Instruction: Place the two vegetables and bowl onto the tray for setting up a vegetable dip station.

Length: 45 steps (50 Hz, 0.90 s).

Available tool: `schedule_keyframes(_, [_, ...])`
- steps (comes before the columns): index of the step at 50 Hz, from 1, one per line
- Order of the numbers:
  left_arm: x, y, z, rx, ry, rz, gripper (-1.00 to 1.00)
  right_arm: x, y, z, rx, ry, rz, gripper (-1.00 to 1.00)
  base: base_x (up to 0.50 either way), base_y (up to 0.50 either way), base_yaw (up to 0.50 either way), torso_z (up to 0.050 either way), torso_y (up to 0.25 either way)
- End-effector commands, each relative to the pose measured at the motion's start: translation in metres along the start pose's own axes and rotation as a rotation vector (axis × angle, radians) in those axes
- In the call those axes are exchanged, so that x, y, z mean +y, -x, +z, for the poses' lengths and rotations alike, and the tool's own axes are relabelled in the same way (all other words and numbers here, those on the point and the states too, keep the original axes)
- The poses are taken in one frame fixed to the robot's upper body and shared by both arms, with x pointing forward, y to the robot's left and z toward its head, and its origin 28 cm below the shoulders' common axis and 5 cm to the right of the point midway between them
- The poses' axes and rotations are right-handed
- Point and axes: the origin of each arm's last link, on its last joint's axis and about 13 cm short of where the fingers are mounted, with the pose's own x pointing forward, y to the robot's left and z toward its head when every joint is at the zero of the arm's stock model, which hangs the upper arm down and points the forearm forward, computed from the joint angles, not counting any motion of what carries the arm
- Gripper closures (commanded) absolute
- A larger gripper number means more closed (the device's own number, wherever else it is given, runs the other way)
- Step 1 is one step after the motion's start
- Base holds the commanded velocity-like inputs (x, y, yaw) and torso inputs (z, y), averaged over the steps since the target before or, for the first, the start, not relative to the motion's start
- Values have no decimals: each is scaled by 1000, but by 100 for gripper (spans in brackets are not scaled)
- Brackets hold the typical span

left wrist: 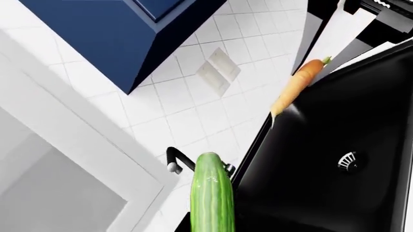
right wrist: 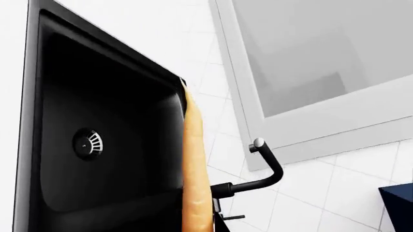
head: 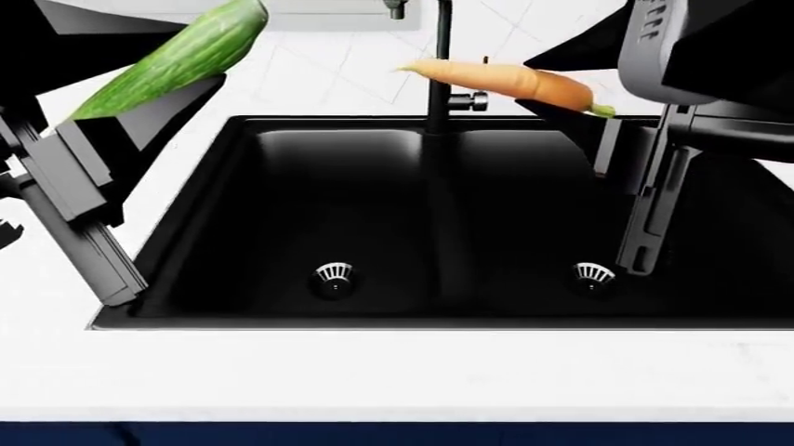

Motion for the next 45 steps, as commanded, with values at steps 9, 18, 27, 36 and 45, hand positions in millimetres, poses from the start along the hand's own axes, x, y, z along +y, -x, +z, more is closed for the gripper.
schedule_keyframes(9, [2, 0, 1, -9, -4, 17, 100, -2, -1, 1, -10, 24, -13, 100, 0, 500, 0, 0, 0])
schedule_keyframes(18, [2, -2, 3, -12, -13, 6, 100, -2, -2, -1, -15, 24, -18, 100, 0, 500, 0, 0, 1])
schedule_keyframes(27, [1, -3, 1, -7, -13, 6, 100, -1, -2, -2, -19, 18, -23, 100, -1, 500, 0, 0, 0])
schedule_keyframes(36, [1, -1, 1, -15, -13, 10, 100, -2, -2, -1, -22, 18, -24, 100, -1, 500, 0, 0, 0])
schedule_keyframes(45, [1, -1, 0, -18, -16, 12, 100, -3, -2, -2, -34, 21, -28, 100, -1, 500, 0, 1, 0])
